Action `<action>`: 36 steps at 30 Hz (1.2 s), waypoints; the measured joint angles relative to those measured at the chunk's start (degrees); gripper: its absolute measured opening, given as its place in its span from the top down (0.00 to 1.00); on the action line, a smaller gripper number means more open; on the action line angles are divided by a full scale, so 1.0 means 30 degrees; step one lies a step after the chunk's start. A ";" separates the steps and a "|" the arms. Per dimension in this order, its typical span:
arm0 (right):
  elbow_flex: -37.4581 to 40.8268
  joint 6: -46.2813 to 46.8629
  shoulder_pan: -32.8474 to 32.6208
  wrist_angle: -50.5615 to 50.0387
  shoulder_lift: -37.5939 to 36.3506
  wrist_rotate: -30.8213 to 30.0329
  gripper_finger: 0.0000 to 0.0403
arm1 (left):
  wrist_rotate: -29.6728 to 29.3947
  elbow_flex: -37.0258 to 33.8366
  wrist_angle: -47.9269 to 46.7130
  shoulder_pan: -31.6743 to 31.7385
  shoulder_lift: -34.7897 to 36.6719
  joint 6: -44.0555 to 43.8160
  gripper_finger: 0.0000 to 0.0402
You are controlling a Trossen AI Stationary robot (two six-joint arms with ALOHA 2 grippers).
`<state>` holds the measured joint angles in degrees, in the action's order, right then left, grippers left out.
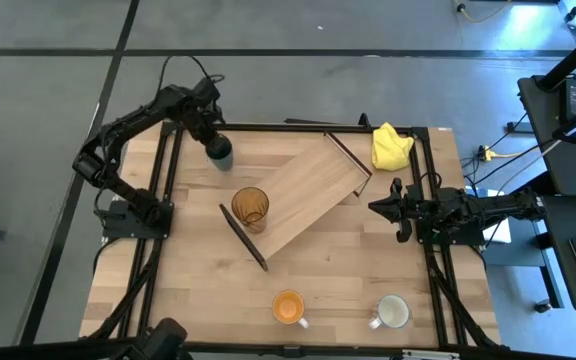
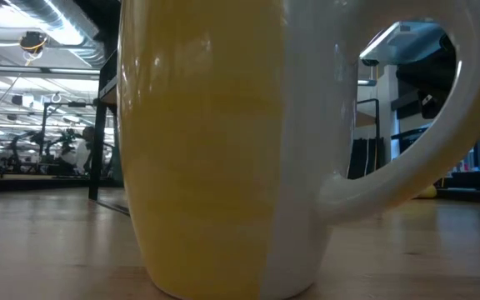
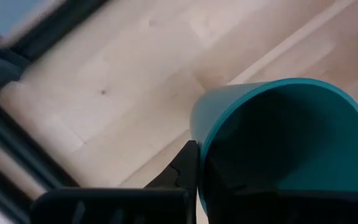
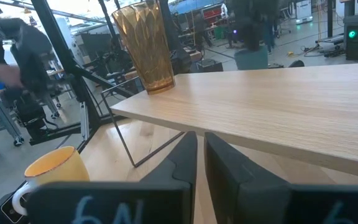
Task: Stack small to large cups/mugs on shelf
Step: Put the blue cup on the shelf
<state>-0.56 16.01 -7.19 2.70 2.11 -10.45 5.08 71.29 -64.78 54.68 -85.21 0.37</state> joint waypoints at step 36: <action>0.0000 0.0000 0.0004 0.0007 0.0007 0.0004 0.92 | 0.0087 2.0675 -0.8048 -1.2435 -0.7001 -0.6187 1.00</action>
<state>-0.56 16.01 -7.18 2.72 2.13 -10.44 5.34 133.32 -88.92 17.37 -106.21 -18.20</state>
